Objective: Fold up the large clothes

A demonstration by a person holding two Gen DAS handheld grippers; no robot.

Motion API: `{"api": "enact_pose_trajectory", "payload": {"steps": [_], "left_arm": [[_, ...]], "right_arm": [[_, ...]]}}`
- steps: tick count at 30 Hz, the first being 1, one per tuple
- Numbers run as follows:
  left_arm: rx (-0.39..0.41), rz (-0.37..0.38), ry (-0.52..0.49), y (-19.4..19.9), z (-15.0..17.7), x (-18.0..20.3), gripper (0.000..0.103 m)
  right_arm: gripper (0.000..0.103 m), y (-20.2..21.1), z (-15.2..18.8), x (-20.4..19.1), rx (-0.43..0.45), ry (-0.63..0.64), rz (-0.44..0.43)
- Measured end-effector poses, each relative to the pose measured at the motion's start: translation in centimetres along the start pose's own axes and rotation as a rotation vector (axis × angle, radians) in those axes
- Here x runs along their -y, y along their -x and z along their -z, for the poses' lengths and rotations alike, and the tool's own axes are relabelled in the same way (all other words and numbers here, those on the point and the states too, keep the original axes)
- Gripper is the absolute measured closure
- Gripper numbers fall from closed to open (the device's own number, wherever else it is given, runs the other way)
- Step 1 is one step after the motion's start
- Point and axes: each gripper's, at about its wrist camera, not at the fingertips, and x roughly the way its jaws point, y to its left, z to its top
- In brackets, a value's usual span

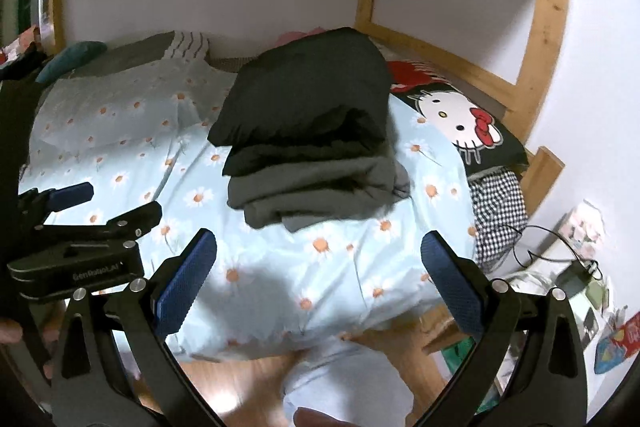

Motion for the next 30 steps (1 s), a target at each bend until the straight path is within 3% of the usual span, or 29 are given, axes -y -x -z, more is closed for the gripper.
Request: {"api": "enact_pose_trajectory", "payload": {"steps": [5,14,21,30], "left_arm": [[0.023,-0.038,0.019,2.1,1.4,0.0,0.004],[0.027,-0.048,-0.022,4.8,2.5,0.9,0.004],[0.060,-0.005,-0.021,6.2,2.6,0.8,0.004],[0.055,-0.024,-0.053,5.8,2.9,1.2,0.004]], "right_arm": [[0.003,2.1,1.8,0.2,0.004,0.052,0.058],[0.003,3.9,2.9,0.1,0.009,0.027,-0.001],[0.003,4.9,2.9,-0.3,0.031,0.032,0.001],[0.003,4.5,3.0,-0.3,0.024,0.024,0.005]]}}
